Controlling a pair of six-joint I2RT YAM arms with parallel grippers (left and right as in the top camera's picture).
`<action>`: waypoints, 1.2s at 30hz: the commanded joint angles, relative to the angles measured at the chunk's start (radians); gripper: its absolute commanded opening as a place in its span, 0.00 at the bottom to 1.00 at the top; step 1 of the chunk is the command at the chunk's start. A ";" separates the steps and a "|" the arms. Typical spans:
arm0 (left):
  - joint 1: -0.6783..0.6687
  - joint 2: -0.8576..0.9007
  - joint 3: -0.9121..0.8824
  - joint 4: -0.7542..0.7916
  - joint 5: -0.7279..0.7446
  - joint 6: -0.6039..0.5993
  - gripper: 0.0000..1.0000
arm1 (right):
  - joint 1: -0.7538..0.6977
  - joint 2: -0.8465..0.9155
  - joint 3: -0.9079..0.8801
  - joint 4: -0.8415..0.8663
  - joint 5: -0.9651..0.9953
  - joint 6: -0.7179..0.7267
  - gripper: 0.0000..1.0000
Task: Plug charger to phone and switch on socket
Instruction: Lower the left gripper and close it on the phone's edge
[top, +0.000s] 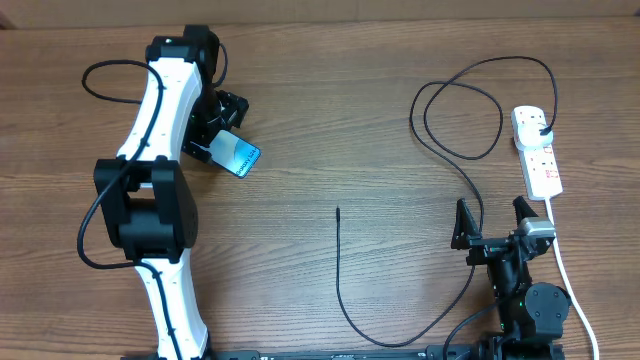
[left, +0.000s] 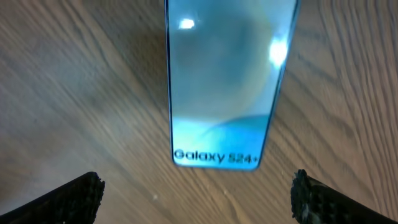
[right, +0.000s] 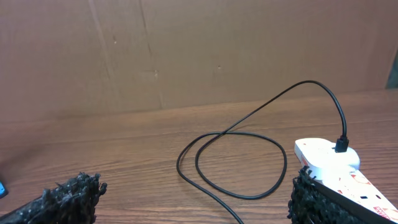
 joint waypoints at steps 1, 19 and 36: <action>0.009 0.037 0.026 0.013 -0.019 0.032 1.00 | 0.008 -0.011 -0.011 0.005 -0.002 -0.005 1.00; 0.004 0.039 0.023 0.066 -0.115 0.064 1.00 | 0.008 -0.011 -0.011 0.005 -0.002 -0.005 1.00; 0.003 0.041 -0.111 0.197 -0.092 0.052 1.00 | 0.008 -0.011 -0.011 0.005 -0.002 -0.005 1.00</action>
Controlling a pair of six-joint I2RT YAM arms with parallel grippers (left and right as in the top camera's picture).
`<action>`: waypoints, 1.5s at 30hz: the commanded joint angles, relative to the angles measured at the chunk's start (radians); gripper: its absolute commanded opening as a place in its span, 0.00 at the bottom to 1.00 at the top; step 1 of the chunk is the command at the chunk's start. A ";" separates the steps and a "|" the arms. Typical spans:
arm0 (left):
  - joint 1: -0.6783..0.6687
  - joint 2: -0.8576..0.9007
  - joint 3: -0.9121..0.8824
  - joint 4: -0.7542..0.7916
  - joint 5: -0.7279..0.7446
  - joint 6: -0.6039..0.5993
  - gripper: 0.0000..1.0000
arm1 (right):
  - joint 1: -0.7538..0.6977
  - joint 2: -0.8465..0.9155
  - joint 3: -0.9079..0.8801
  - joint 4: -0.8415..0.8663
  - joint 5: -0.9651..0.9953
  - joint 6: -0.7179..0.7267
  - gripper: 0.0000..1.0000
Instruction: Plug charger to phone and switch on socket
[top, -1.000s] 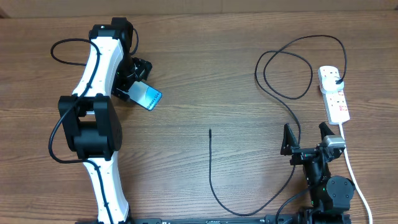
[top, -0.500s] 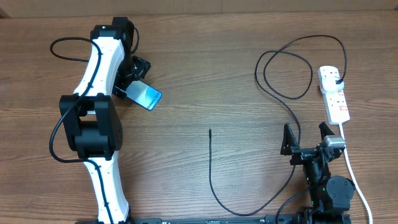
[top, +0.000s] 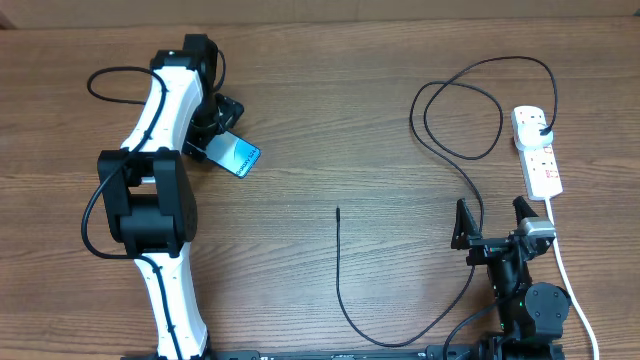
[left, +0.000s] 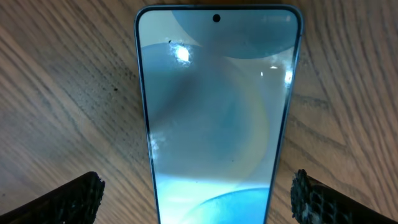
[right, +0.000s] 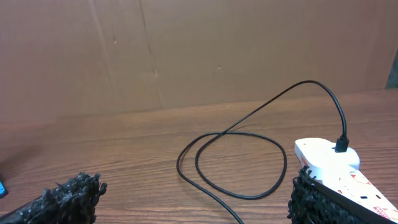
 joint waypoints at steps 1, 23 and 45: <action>-0.005 0.008 -0.029 0.023 -0.002 0.000 1.00 | 0.008 -0.011 -0.011 0.005 -0.002 -0.004 1.00; -0.009 0.035 -0.069 0.067 -0.004 -0.019 1.00 | 0.008 -0.011 -0.011 0.005 -0.002 -0.004 1.00; -0.010 0.040 -0.096 0.112 -0.006 -0.019 1.00 | 0.008 -0.011 -0.011 0.005 -0.002 -0.004 1.00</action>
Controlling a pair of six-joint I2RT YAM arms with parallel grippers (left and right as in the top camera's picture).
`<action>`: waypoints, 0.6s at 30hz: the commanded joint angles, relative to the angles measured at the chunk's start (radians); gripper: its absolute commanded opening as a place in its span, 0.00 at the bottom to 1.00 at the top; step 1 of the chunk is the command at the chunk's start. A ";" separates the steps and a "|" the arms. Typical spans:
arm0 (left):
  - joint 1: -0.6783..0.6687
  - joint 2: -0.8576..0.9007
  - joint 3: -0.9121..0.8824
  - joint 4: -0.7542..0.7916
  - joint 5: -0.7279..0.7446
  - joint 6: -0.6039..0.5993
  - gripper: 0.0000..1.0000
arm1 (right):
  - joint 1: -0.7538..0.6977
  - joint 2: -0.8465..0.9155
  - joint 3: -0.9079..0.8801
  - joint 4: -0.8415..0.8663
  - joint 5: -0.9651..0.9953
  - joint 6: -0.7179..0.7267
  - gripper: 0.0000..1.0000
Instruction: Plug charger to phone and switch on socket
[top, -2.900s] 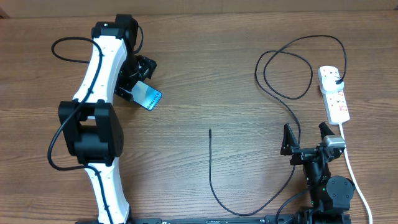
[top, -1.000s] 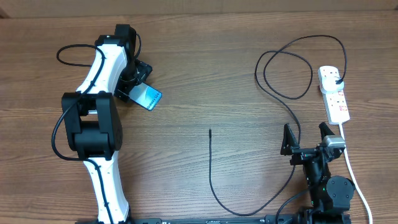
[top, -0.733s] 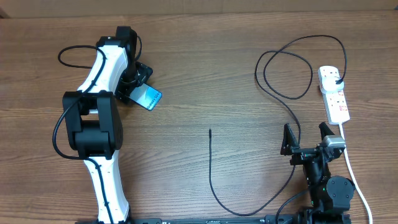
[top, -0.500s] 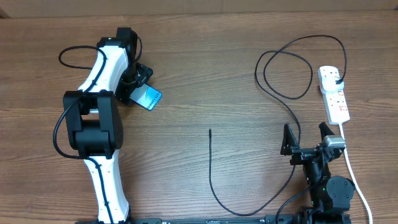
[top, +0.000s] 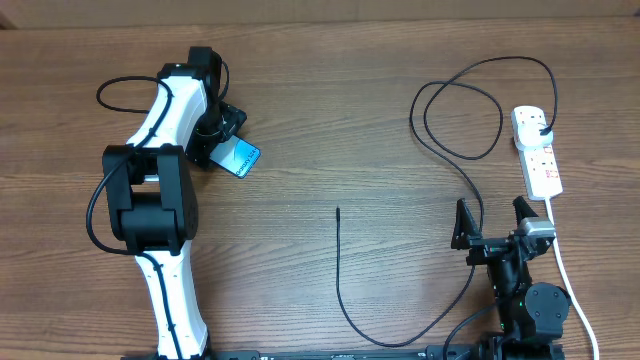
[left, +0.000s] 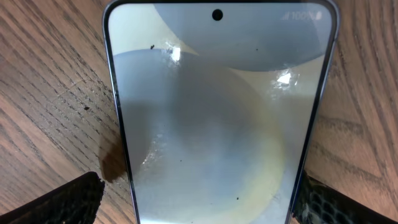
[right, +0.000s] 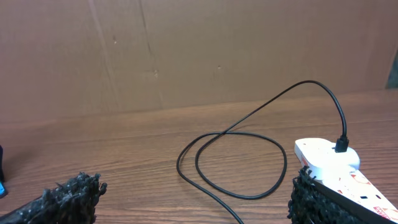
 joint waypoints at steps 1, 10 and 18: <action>-0.008 0.023 -0.011 0.000 -0.006 -0.014 1.00 | 0.008 -0.011 -0.011 0.005 -0.002 -0.005 1.00; -0.012 0.023 -0.011 0.026 -0.010 -0.014 1.00 | 0.008 -0.011 -0.011 0.005 -0.002 -0.005 1.00; -0.014 0.027 -0.011 0.033 -0.010 -0.014 1.00 | 0.008 -0.011 -0.011 0.005 -0.002 -0.005 1.00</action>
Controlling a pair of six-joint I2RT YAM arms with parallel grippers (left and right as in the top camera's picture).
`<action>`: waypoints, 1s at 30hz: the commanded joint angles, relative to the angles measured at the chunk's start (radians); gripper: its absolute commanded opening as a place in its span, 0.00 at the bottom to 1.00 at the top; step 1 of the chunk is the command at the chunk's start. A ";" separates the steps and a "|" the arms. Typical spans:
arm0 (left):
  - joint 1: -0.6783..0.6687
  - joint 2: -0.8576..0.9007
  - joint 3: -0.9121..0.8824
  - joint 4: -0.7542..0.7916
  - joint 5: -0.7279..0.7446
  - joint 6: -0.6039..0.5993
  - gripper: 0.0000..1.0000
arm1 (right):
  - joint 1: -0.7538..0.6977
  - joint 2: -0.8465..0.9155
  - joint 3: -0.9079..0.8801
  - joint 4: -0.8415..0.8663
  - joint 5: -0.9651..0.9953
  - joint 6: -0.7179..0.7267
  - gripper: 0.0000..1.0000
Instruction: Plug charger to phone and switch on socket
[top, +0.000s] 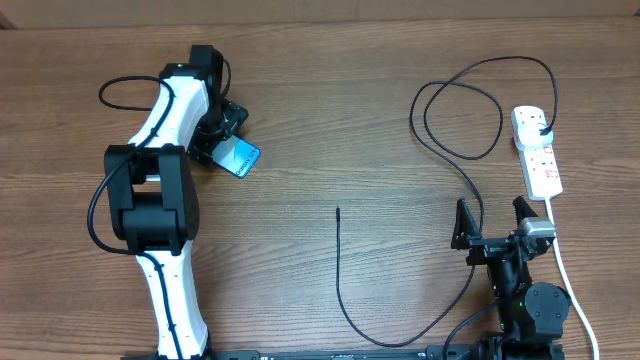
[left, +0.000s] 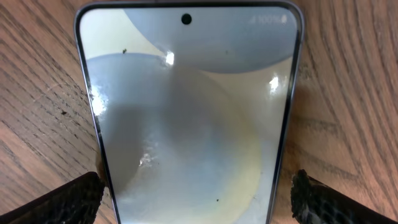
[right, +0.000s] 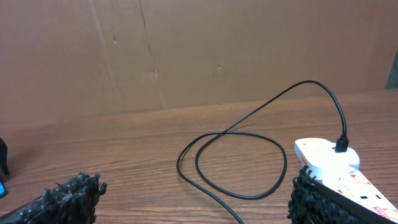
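A phone (top: 238, 158) with a lit screen lies face up on the wooden table at the back left. My left gripper (top: 222, 138) is down over its far end. In the left wrist view the phone (left: 186, 118) fills the space between the open fingers (left: 68, 199), with a narrow gap on each side. The black charger cable (top: 338, 260) has its free end near the table's middle. It loops to a plug in the white power strip (top: 538, 155) at the right. My right gripper (top: 492, 222) stands open at the front right, beside the cable (right: 236, 158).
The power strip (right: 329, 158) lies just right of my right gripper's fingers. A brown cardboard wall (right: 186, 50) stands behind the table. The left arm's own black lead (top: 120, 85) curls at the back left.
In the left wrist view the phone sits a little further left between the open fingers. The right arm, cable and power strip have not moved.
My left gripper was open above the phone's lower end, with the "Galaxy S24+" lettering in view. Then the phone's upper end with the camera hole lay between the fingers and looked larger each time. Now the fingers straddle it closely. The right arm stayed still throughout.
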 joint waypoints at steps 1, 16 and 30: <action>-0.008 0.031 -0.011 -0.001 -0.009 -0.014 1.00 | 0.008 -0.011 -0.011 0.005 -0.002 -0.005 1.00; -0.008 0.044 -0.011 -0.005 -0.009 -0.014 1.00 | 0.008 -0.011 -0.011 0.005 -0.002 -0.005 1.00; -0.008 0.044 -0.011 -0.004 -0.006 -0.014 1.00 | 0.008 -0.011 -0.011 0.005 -0.002 -0.005 1.00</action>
